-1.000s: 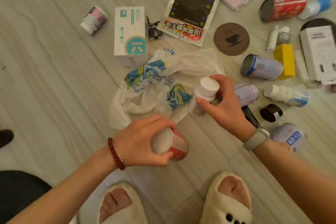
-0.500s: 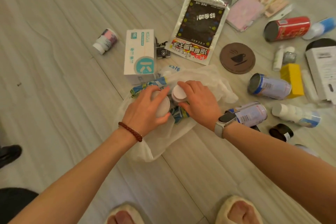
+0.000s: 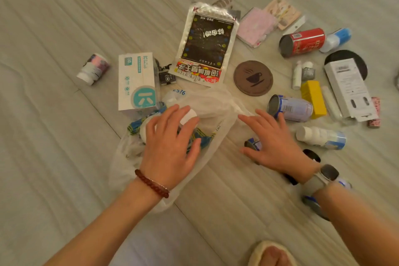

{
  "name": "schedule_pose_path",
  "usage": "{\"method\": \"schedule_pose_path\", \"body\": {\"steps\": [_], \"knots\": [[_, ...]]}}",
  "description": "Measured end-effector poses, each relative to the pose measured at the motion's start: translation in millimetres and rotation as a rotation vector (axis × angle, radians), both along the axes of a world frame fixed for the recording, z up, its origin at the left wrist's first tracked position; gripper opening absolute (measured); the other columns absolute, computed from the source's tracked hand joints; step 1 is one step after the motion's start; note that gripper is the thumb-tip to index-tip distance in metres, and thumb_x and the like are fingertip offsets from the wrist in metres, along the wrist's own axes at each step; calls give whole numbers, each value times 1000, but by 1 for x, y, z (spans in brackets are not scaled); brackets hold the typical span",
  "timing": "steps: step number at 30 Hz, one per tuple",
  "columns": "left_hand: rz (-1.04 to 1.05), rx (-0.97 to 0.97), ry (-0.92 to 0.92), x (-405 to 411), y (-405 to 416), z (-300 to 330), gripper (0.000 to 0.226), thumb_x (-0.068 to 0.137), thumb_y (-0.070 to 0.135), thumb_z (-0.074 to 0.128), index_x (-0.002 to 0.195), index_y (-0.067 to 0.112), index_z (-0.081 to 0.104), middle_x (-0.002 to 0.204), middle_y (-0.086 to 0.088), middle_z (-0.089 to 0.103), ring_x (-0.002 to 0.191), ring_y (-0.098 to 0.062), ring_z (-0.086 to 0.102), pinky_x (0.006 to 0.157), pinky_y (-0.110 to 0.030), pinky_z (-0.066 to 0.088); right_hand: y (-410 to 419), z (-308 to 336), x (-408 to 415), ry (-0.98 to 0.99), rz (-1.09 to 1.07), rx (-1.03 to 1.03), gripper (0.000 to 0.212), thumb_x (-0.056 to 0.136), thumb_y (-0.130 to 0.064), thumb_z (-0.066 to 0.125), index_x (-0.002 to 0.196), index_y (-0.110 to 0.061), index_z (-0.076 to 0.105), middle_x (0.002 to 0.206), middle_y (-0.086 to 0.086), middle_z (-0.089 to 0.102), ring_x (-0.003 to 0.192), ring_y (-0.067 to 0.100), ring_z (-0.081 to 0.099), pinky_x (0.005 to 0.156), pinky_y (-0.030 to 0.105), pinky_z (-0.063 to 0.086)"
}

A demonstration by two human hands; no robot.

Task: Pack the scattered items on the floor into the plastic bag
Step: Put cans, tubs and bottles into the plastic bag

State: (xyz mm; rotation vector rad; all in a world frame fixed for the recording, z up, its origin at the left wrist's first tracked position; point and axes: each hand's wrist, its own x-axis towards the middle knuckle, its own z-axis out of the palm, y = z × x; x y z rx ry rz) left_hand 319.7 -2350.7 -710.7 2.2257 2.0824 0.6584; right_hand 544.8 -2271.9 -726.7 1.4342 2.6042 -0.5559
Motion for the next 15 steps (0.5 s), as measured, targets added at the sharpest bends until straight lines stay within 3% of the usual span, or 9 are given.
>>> {"method": "schedule_pose_path", "body": {"steps": [2,3,7,9,10,13,15], "knots": [[-106,-13,-15,24,-5,-10,37,77,31,49,111,17,50,118,-8,61,113,-22,46,86,-35,34,-6,-8,25,-304,34,-138,85,78,-53,55,144,-33,5,152,0,17,144,24,1,112,58,-2],[-144,-53,13,33,-9,-20,40,75,33,50,112,17,50,116,-7,62,110,-21,51,84,-33,35,-10,-13,30,-369,53,-141,86,79,-49,58,144,-34,3,153,0,12,143,25,0,112,59,-1],[-101,-322,212,35,-28,-61,74,54,45,76,115,12,50,111,-8,66,93,-24,66,71,-29,51,-9,-18,27,-328,49,-12,74,77,-50,61,139,-31,24,140,1,36,133,25,29,112,58,8],[-56,-382,230,28,-31,-76,79,46,40,83,113,9,55,103,-10,69,85,-25,68,63,-30,54,-9,-9,23,-132,-65,30,71,72,-53,64,131,-25,36,127,1,50,122,23,43,109,51,20],[-54,-355,226,24,-31,-81,69,48,32,83,109,9,60,93,-9,71,78,-24,68,59,-28,53,-10,-2,20,29,-167,40,68,70,-52,68,125,-23,41,118,0,54,114,21,49,103,45,30],[-159,-238,180,15,-32,-83,22,62,16,55,78,14,70,59,-2,65,51,-19,62,42,-18,44,-18,19,-4,591,-430,-157,59,67,-33,77,112,-24,40,106,-5,52,98,7,53,88,20,42],[-196,-206,128,11,-37,-80,24,64,15,44,66,17,68,54,0,63,48,-17,61,37,-17,40,-19,21,-29,775,-445,-325,60,70,-22,77,113,-23,36,109,-7,49,99,-5,51,83,4,39]]}}
